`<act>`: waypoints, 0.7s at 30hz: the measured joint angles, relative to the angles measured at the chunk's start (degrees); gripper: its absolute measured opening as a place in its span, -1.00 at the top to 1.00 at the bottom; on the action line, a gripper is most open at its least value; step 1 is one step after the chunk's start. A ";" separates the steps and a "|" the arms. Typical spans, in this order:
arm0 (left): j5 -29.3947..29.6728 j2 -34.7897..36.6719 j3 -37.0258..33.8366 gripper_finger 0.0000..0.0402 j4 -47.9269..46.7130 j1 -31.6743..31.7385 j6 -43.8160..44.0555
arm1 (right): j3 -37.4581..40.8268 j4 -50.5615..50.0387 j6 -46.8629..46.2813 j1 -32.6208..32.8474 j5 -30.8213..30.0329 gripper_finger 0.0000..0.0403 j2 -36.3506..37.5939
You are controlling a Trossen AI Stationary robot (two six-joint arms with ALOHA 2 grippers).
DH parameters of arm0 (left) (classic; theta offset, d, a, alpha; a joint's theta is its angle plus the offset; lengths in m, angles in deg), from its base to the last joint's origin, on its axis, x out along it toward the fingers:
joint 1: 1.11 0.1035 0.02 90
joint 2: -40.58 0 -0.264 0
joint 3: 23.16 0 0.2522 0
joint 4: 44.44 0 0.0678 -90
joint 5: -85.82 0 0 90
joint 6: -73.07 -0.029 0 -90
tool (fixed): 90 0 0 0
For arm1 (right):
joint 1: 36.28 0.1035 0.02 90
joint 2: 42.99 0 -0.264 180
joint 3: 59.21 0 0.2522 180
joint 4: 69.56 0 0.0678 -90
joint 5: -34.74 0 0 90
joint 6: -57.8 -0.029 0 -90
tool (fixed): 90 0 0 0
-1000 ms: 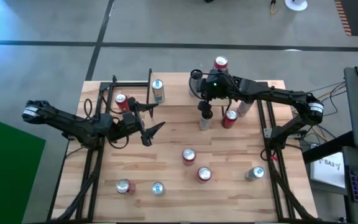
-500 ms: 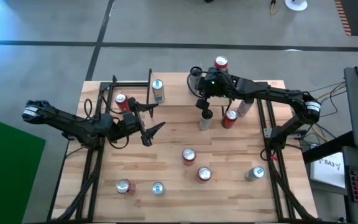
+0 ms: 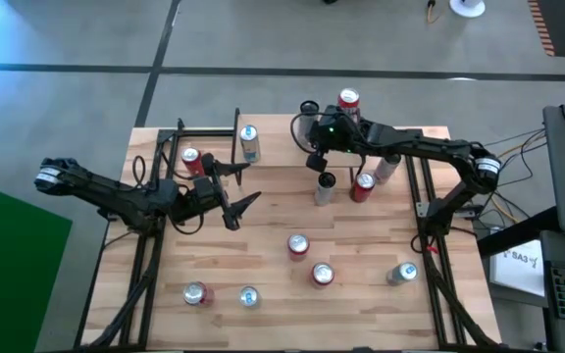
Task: Place canned beverage on shelf
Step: Put the left white pink soda can on the shelf
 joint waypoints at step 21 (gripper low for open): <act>0.00 0.00 0.00 -0.69 0.03 0.00 -0.02 | 0.00 -2.58 -0.71 0.13 -0.70 0.96 1.11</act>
